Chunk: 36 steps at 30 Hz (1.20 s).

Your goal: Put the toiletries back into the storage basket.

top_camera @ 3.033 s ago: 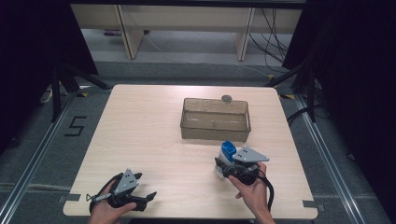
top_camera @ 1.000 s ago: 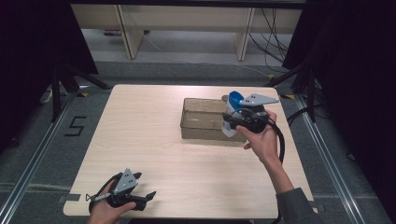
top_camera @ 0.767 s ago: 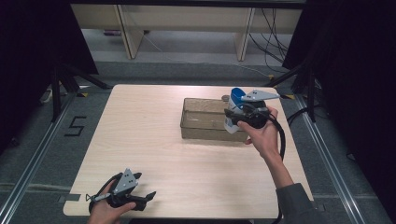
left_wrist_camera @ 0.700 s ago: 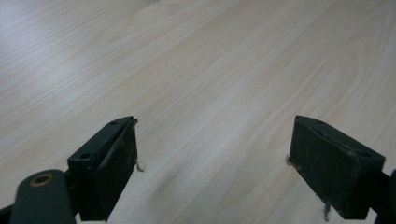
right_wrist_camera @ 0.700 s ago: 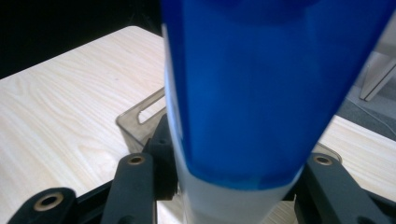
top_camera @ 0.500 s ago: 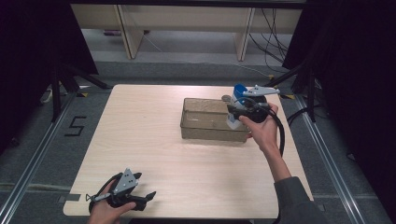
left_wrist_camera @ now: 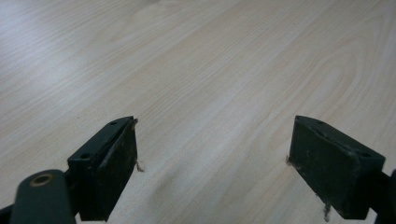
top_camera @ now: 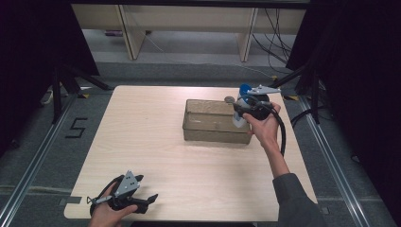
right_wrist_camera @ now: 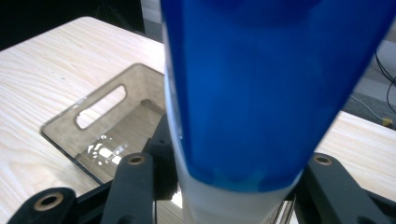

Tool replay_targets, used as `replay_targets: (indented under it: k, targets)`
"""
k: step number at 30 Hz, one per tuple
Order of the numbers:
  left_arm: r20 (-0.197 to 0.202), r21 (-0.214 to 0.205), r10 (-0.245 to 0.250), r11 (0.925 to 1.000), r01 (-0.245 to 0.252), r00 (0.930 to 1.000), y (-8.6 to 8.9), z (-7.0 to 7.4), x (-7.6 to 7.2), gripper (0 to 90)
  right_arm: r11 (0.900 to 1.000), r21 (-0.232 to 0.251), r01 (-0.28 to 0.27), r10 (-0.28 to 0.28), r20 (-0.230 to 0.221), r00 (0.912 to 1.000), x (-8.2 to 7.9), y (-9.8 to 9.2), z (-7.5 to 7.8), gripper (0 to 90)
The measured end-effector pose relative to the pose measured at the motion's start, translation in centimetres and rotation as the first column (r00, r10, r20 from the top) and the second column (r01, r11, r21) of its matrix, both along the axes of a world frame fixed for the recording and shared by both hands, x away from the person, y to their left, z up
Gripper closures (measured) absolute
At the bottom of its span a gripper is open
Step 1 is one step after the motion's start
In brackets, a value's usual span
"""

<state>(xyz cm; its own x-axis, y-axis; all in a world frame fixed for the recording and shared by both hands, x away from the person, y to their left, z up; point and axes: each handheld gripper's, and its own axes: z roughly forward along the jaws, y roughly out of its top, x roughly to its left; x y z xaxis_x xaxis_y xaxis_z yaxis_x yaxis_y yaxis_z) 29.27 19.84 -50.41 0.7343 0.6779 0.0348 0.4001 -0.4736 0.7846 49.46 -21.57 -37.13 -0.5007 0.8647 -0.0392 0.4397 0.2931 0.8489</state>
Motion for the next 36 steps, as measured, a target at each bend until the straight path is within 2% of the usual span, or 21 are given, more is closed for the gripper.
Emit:
replay_targets:
  k: [1, 4, 5, 6, 9, 10, 13, 18, 19, 20, 21, 22, 23, 26, 29, 30, 31, 32, 33, 34, 36]
  targets:
    - [0.000, -0.001, 0.000, 1.0000, 0.000, 1.0000, 0.0, 0.0, 0.0, 15.0, 0.9999, 0.005, 0.014, -0.014, -0.024, 0.9996, -0.1, 0.0, 0.0, 56.1]
    - [-0.003, -0.022, 0.002, 0.9998, -0.002, 1.0000, -0.1, 0.0, -0.1, 15.0, 0.9998, -0.019, 0.004, -0.004, -0.006, 1.0000, 0.3, -0.3, -0.4, 56.1]
    - [-0.004, -0.036, 0.008, 0.9993, -0.008, 1.0000, -0.2, -0.1, -0.1, 15.0, 0.9998, -0.002, 0.019, -0.019, -0.028, 0.9994, 0.2, -0.2, -0.5, 56.1]
    - [0.000, 0.002, -0.002, 1.0000, 0.002, 1.0000, 0.0, 0.0, 0.0, 15.0, 0.9998, -0.007, 0.020, -0.020, -0.010, 0.9997, 0.4, -0.4, -0.9, 56.1]
    - [-0.002, -0.017, 0.000, 0.9999, 0.000, 1.0000, -0.1, 0.0, -0.1, 15.0, 0.9997, -0.009, 0.023, -0.023, -0.016, 0.9996, 0.6, -0.6, -1.1, 56.1]
    - [0.000, 0.007, -0.005, 1.0000, 0.005, 1.0000, 0.0, 0.0, 0.0, 14.9, 0.9996, -0.021, 0.021, -0.021, -0.009, 0.9997, 0.7, -0.8, -1.2, 56.1]
    - [0.000, 0.008, -0.004, 1.0000, 0.004, 1.0000, 0.0, 0.0, 0.0, 15.0, 0.9993, 0.008, 0.038, -0.037, -0.026, 0.9990, 0.7, -0.7, -1.6, 56.1]
    - [0.001, 0.004, -0.004, 1.0000, 0.004, 1.0000, 0.0, 0.0, 0.0, 15.0, 0.9989, 0.012, 0.045, -0.045, -0.036, 0.9984, 0.7, -1.0, -2.1, 56.1]
    - [0.006, -0.011, -0.006, 0.9999, 0.006, 1.0000, -0.1, -0.1, 0.0, 15.0, 0.9993, 0.002, 0.038, -0.038, -0.035, 0.9987, 0.7, -1.2, -2.3, 56.1]
    - [0.000, 0.005, -0.004, 1.0000, 0.004, 1.0000, 0.0, 0.0, 0.0, 15.0, 0.9988, 0.008, 0.048, -0.047, -0.044, 0.9979, 0.7, -1.2, -2.4, 56.1]
    - [-0.004, -0.037, 0.004, 0.9993, -0.004, 1.0000, -0.2, -0.1, -0.1, 15.0, 0.9990, 0.002, 0.046, -0.045, -0.042, 0.9981, 0.7, -1.4, -2.7, 56.1]
    - [-0.004, -0.037, 0.004, 0.9993, -0.004, 1.0000, -0.2, -0.1, -0.1, 15.0, 0.9990, 0.002, 0.046, -0.045, -0.042, 0.9981, 0.7, -1.4, -2.7, 56.1]
    - [0.000, -0.016, -0.001, 0.9999, 0.001, 1.0000, -0.1, 0.0, -0.1, 15.0, 0.9987, 0.012, 0.049, -0.049, -0.044, 0.9979, 0.8, -1.4, -3.0, 56.0]
    - [-0.002, -0.035, 0.006, 0.9994, -0.006, 1.0000, -0.2, -0.1, -0.1, 15.0, 0.9987, 0.004, 0.052, -0.051, -0.049, 0.9975, 0.7, -1.7, -3.3, 56.1]
    - [0.001, 0.003, -0.005, 1.0000, 0.005, 1.0000, 0.0, 0.0, 0.0, 15.0, 0.9979, 0.017, 0.062, -0.061, -0.063, 0.9962, 0.7, -1.8, -3.7, 56.1]
    - [-0.003, -0.037, 0.006, 0.9993, -0.006, 1.0000, -0.2, -0.1, -0.1, 15.0, 0.9986, -0.006, 0.052, -0.052, -0.046, 0.9976, 0.8, -2.0, -3.8, 56.1]
    - [-0.003, -0.037, 0.006, 0.9993, -0.006, 1.0000, -0.2, -0.1, -0.1, 15.0, 0.9986, -0.006, 0.052, -0.052, -0.046, 0.9976, 0.8, -2.0, -3.8, 56.1]
    - [0.001, 0.004, -0.002, 1.0000, 0.002, 1.0000, 0.0, 0.0, 0.0, 15.0, 0.9988, -0.010, 0.048, -0.048, -0.051, 0.9975, 0.8, -2.2, -4.2, 56.1]
    - [0.001, 0.004, -0.002, 1.0000, 0.002, 1.0000, 0.0, 0.0, 0.0, 15.0, 0.9988, -0.010, 0.048, -0.048, -0.051, 0.9975, 0.8, -2.2, -4.2, 56.1]
    - [0.002, 0.011, -0.005, 0.9999, 0.005, 1.0000, 0.0, 0.0, 0.0, 15.0, 0.9970, 0.019, 0.074, -0.073, -0.081, 0.9941, 0.6, -2.1, -4.3, 56.0]
    - [0.002, 0.003, -0.001, 1.0000, 0.001, 1.0000, 0.0, 0.0, 0.0, 15.0, 0.9975, 0.015, 0.069, -0.067, -0.071, 0.9952, 0.7, -2.3, -4.5, 56.0]
